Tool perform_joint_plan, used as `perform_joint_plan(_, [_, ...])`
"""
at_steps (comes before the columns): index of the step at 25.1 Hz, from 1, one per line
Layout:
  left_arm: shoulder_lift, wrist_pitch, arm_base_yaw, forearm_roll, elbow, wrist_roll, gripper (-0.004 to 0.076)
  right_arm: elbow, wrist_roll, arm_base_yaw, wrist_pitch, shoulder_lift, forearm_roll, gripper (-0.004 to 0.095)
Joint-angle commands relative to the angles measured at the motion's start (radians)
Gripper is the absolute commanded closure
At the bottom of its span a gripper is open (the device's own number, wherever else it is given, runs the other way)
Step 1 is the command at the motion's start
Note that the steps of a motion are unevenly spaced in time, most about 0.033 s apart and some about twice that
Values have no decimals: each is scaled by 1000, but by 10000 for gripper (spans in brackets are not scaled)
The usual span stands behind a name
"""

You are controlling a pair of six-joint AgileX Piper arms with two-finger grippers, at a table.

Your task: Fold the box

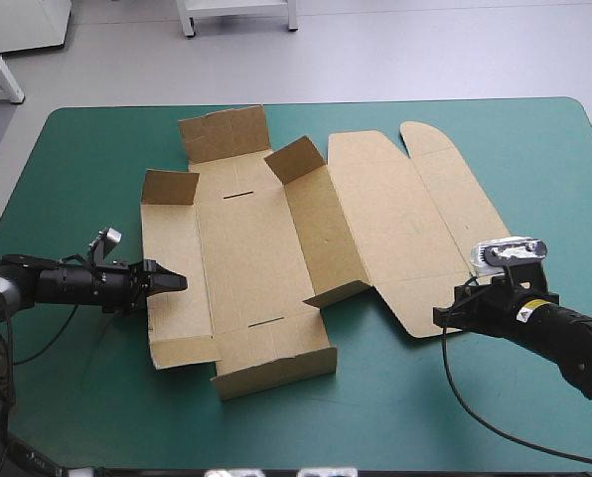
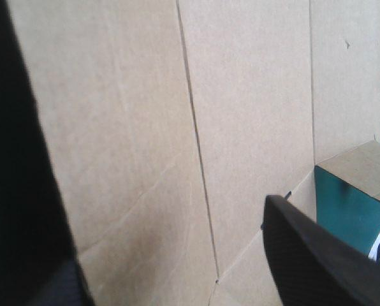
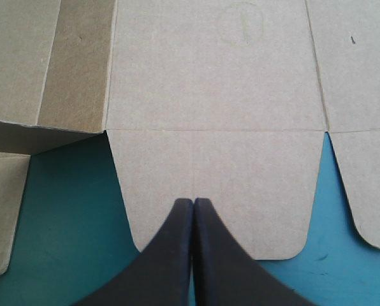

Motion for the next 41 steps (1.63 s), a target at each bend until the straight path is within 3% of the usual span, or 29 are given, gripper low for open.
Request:
perform_joint_plan(1, [-32, 54, -7, -51, -24, 3, 331, -37, -9, -1, -53, -5, 13, 927])
perform_joint_plan(5, [-32, 58, -7, -55, -24, 3, 524, -37, -9, -1, -51, -5, 15, 927])
perform_joint_plan(8, [-32, 56, -7, -59, -24, 7, 724, -37, -9, -1, -49, -5, 15, 927])
perform_joint_plan(15, [-32, 65, -7, 18, -61, 10, 732, -37, -9, -1, -49, -5, 15, 927])
perform_joint_plan(21, [-32, 86, -7, 193, -251, -107, 732, -37, -9, -1, -47, -5, 5, 927])
perform_joint_plan(24, [-32, 148, -34, 290, -384, -131, 732, -37, -13, -1, -45, -5, 1, 927])
perform_joint_plan(27, [-32, 164, -117, 439, -529, -136, 733, -37, -11, -1, -45, -5, 1, 927])
perform_joint_plan(30, [-13, 156, -291, 718, -743, -158, 732, -37, -9, -1, -45, -5, -22, 927])
perform_joint_plan(33, [16, 156, -449, 833, -876, -150, 732, -37, -9, -1, -45, -4, -29, 927])
perform_joint_plan(37, [35, 92, -655, 1149, -935, -155, 732, -37, -9, -1, -46, -4, -29, 927])
perform_joint_plan(41, [35, 36, -703, 1335, -940, -187, 732, -37, -9, -1, -41, -4, -29, 927])
